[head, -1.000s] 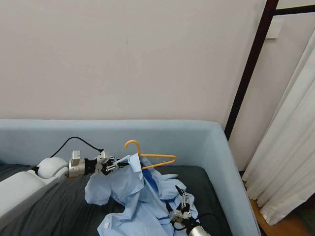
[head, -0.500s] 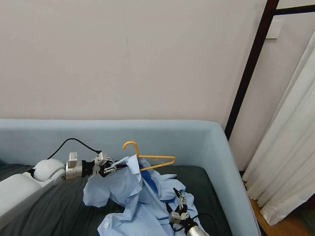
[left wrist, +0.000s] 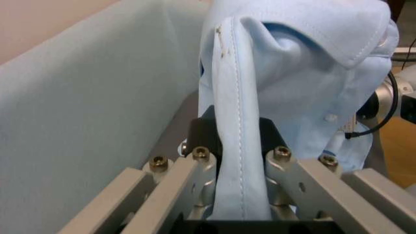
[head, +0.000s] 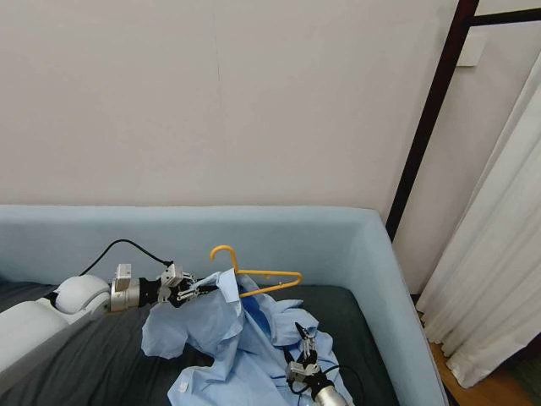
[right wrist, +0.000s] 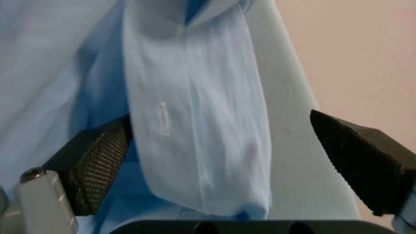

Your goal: Pick up the clothes from the sofa and hang them on the clothes hanger.

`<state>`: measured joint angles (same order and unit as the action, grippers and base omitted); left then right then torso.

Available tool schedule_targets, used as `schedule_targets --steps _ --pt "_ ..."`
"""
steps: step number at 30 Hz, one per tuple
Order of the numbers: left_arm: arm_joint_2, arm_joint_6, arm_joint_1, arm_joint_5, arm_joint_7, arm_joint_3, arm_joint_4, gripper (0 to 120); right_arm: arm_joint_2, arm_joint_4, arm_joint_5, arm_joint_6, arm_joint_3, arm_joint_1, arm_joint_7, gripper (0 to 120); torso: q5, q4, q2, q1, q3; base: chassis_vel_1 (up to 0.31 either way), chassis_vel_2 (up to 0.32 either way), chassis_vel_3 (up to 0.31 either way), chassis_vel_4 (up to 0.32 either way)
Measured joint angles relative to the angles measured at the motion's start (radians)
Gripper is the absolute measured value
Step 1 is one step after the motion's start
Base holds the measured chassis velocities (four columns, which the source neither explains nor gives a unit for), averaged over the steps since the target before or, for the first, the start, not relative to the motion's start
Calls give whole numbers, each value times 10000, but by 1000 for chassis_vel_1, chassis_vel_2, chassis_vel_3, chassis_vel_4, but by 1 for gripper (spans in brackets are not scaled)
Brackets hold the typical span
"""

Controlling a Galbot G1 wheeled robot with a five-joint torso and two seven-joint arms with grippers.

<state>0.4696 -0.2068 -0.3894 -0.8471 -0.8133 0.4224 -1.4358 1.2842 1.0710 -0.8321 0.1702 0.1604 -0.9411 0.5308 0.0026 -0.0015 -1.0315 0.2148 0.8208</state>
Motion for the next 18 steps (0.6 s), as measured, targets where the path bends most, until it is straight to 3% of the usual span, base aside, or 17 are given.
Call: schedule_targets --steps 11,14,18 --pt "3 2 -95 -67 -83 -68 144 7 -505 944 219 -203 111 -219 296 98 0 0 0 0 0 0 0 0 0" --pt "12 5 -106 -67 -90 -70 155 7 -555 1028 256 -204 110 -214 320 91 0 -1 0 0 0 0 0 0 0" --pt "17 15 -86 -67 -127 -84 226 7 -611 1136 385 -198 105 -199 325 73 0 0 0 0 0 0 0 0 0"
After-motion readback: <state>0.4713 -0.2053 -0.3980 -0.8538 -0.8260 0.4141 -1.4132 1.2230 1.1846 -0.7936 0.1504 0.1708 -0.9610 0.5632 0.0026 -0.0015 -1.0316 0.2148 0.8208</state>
